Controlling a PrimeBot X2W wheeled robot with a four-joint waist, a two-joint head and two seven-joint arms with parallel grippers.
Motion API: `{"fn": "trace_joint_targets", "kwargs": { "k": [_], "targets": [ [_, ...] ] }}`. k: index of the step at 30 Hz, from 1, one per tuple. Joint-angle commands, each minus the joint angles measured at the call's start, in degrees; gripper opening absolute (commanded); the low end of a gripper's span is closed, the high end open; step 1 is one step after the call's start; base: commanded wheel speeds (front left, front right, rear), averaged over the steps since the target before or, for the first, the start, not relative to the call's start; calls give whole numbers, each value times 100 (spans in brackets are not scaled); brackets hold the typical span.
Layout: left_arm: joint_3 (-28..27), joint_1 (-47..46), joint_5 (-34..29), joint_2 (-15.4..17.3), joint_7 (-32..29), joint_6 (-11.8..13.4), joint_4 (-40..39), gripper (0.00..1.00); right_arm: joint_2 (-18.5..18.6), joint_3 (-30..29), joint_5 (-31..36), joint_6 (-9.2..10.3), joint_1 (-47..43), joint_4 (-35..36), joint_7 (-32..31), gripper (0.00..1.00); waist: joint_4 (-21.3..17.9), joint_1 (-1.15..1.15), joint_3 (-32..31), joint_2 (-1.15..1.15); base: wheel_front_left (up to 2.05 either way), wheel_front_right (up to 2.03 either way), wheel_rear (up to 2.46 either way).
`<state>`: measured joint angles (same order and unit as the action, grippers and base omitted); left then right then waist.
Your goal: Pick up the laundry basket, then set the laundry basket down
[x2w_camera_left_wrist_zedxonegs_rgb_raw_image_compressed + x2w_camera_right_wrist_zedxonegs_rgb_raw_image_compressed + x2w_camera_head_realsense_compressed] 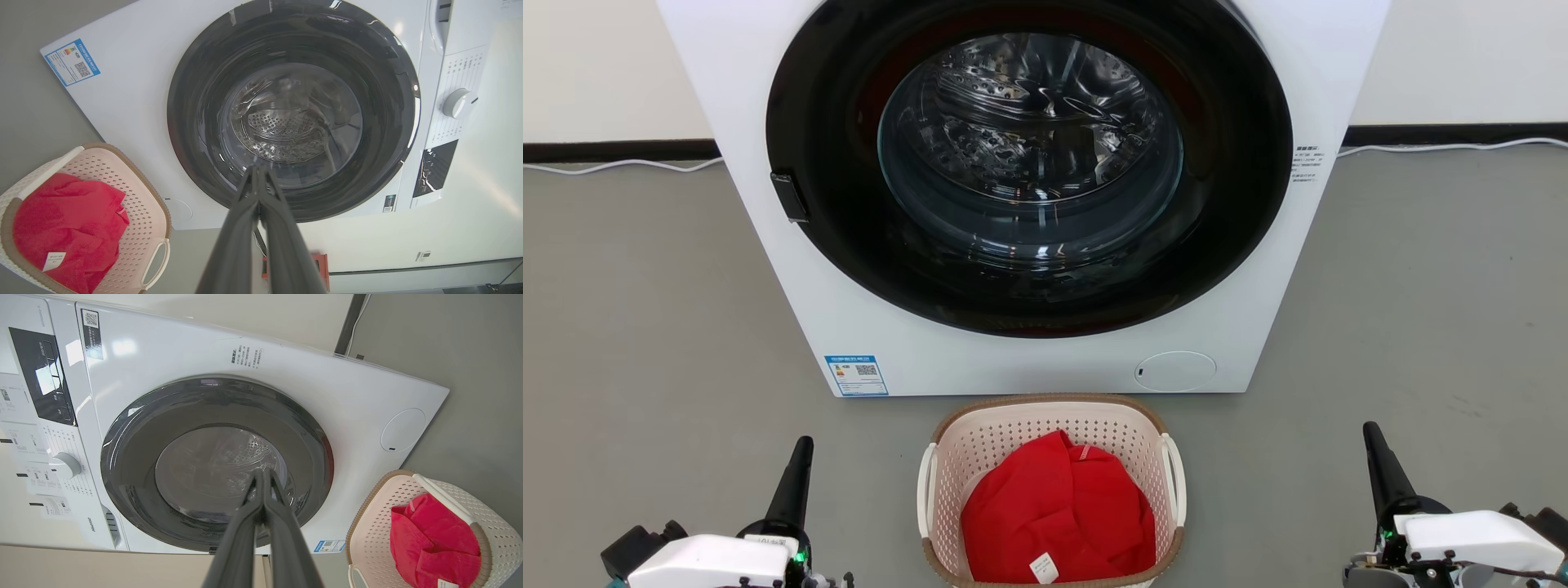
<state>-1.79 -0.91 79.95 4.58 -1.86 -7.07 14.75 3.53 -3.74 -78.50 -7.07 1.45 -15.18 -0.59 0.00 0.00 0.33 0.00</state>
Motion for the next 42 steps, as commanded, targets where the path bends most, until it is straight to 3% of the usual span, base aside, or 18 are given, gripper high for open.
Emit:
{"fn": "trace_joint_targets", "kwargs": {
  "k": [1, 21, 42],
  "targets": [
    [-187, -335, 184, 22, -54, -36, -125, 0, 76, 67, -222, -35, 284, 148, -77, 0, 0, 0, -1, 0, 0, 0, 0],
    [-416, -522, 1258, -126, -414, -42, -72, 0, 69, -91, -1509, -42, 455, 127, -438, 0, 0, 0, -15, 0, 0, 0, 0],
    [-433, -524, 1254, -138, -430, -42, -71, 0, 39, -134, -1486, -42, 460, 124, -474, 0, 0, 0, -15, 0, 0, 0, 0]
  ]
}}
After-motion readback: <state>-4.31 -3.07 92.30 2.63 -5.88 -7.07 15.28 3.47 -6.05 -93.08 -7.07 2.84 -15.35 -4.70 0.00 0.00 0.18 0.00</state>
